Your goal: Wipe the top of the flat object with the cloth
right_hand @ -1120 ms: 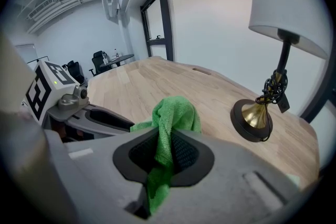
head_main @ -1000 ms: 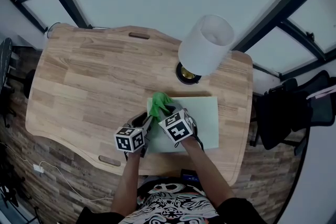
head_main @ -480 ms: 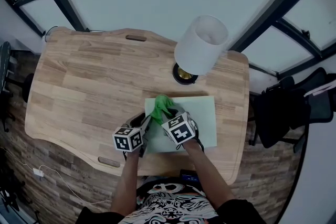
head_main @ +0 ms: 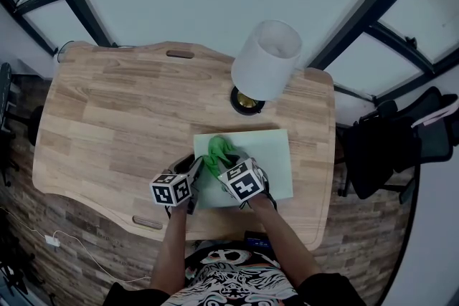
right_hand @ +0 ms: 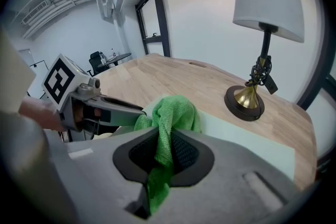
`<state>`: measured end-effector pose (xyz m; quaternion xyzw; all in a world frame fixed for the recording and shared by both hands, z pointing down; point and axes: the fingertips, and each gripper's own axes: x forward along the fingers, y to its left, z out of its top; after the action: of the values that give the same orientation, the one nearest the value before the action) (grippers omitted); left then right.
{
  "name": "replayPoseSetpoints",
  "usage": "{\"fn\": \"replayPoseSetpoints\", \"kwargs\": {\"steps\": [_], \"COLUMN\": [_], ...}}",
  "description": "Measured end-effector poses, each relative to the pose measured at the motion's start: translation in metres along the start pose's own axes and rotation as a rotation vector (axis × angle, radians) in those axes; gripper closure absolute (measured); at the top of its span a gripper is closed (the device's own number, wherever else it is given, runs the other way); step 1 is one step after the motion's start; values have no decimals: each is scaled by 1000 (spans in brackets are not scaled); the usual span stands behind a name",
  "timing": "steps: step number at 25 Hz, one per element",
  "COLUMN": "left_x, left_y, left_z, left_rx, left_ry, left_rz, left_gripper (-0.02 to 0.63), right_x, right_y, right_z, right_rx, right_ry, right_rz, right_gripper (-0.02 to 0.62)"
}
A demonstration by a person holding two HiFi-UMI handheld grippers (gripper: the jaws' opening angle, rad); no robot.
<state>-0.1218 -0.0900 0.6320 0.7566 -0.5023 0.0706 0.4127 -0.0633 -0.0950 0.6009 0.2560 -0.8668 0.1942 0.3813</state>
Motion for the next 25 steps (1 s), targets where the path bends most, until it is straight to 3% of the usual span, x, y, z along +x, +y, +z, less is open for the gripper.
{"fn": "replayPoseSetpoints", "kwargs": {"steps": [25], "left_x": [0], "left_y": [1], "left_z": [3], "left_rx": [6], "left_ry": [-28], "left_rz": [1], "left_gripper": [476], "right_x": [-9], "right_y": [45], "right_z": [-22], "right_rx": [-41], "right_ry": [49], "right_rz": [101], "right_gripper": [558]}}
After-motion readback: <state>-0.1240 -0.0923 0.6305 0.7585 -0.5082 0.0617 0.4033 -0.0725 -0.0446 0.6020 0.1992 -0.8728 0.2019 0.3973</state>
